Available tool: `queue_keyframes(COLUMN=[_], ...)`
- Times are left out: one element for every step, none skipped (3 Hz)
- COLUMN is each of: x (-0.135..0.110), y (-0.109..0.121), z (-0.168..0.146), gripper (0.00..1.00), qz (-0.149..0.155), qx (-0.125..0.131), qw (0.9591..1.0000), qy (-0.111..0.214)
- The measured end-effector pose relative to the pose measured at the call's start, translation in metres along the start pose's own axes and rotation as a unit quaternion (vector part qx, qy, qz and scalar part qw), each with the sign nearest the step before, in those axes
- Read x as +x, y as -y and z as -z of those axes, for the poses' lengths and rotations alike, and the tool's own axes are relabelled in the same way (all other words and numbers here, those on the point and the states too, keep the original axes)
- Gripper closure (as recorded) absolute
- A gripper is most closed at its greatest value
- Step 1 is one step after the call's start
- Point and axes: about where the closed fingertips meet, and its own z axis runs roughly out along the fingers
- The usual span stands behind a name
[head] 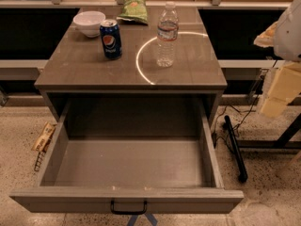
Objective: Place water bottle into top drawer
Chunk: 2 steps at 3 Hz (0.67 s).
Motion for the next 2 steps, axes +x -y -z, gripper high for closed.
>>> queue_keyframes(x=[0.0,-0.022], y=[0.0,0.03], z=[0.0,-0.018], gripper=[0.0,0.0], qz=[0.0,-0.043], qx=[0.0,0.009], qw=[1.0,0.9977], qy=[0.0,0.051])
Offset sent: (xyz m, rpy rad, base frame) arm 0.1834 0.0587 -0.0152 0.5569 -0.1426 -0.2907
